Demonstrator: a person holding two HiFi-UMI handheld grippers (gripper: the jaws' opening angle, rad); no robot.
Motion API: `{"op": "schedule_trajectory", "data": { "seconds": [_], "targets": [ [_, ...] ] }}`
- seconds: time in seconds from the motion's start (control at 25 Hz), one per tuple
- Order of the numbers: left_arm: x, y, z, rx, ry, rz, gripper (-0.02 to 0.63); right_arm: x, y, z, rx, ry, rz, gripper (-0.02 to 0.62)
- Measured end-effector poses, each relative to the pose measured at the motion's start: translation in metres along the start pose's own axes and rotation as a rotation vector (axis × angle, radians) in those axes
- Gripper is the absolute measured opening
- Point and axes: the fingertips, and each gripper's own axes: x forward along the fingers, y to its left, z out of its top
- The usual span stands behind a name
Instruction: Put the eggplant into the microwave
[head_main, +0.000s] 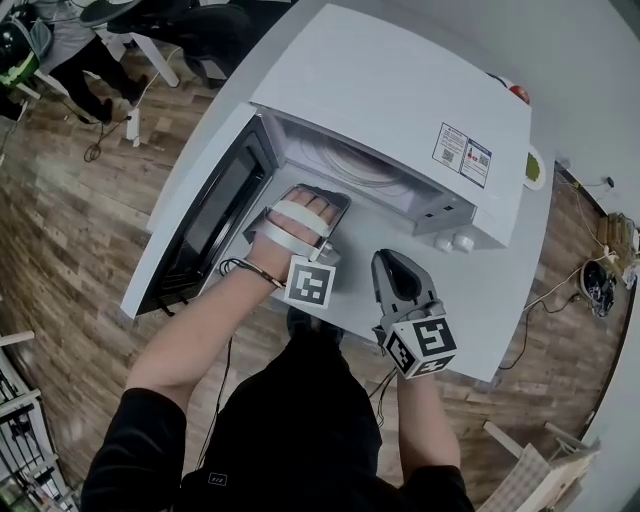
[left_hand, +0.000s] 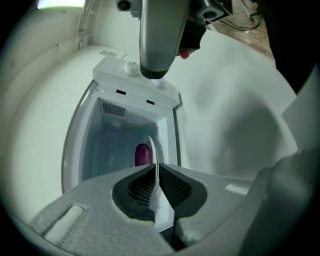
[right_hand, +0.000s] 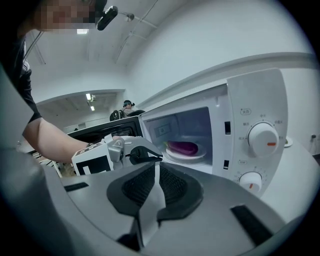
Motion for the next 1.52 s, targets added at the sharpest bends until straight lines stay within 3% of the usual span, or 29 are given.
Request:
{"op": "schedule_trajectory", "data": {
  "seconds": [0.36,0.56,0.88,1.08,1.32,1.52],
  "targets": [
    [-0.041,0.001,0.009,-0.119,-0.011,-0.044,0.026,-0.017,0.014,0.010,0.006,0.005,0.013,0.038],
    [-0.063,-0.005,0.013,-0.292,-0.034,-0.142,0.026,-0.027,0.021,0.015,0.021,0.016,0.020,0.038],
    [-0.101,0.025,0.000,-0.462,0.005,-0.072,0.026,-0.045,0.033,0.025,0.050,0.020,0.015,0.038],
    [-0.123,0.043,-0.001,-0.642,-0.014,-0.085,0.026,-0.055,0.039,0.034,0.052,0.002,0.022,0.038],
    [-0.150,0.046,0.011,-0.744,-0.021,-0.115,0.026,-0.073,0.046,0.042,0.039,0.002,0.064,0.038],
    [-0.177,0.052,0.025,-0.945,-0.038,-0.141,0.026,-0.096,0.048,0.058,0.074,-0.036,0.125,0.038]
  ]
}}
